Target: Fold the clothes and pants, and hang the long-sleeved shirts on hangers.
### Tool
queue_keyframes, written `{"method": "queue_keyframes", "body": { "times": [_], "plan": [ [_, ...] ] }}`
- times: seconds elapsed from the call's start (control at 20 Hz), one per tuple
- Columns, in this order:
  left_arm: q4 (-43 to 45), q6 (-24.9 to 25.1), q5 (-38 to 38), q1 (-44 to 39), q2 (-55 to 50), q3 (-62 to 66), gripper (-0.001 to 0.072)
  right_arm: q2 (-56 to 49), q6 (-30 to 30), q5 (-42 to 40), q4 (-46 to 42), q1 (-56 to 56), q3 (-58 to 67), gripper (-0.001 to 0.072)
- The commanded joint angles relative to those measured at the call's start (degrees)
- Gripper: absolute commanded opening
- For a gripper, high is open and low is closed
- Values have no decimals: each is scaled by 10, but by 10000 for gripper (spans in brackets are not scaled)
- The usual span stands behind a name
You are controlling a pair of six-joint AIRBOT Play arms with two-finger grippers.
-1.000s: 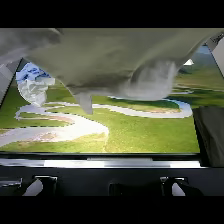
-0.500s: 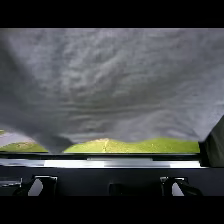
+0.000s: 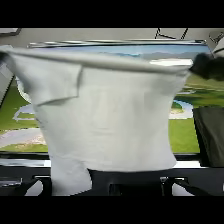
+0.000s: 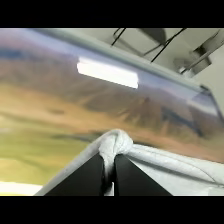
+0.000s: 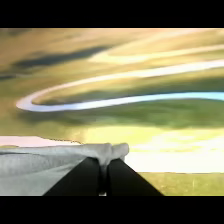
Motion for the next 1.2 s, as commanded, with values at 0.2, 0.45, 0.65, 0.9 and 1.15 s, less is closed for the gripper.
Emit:
{"method": "queue_keyframes", "body": {
  "times": [0.2,0.45,0.65,0.9,1.15],
  "plan": [
    [-117,22,274,-83,-248,-129,29,-209,81,-309,114,54,-68,39],
    [-125,62,358,-111,-328,-63,29,-212,82,-483,112,54,-68,39],
    [-125,63,405,-152,-346,-62,29,-221,83,-437,62,51,-68,39],
    [-97,186,215,-107,-268,-47,28,-176,80,-288,63,3,-68,39],
    [109,30,-80,-63,-246,-84,28,-157,37,-4,-10,2,-92,39]
  ]
}}
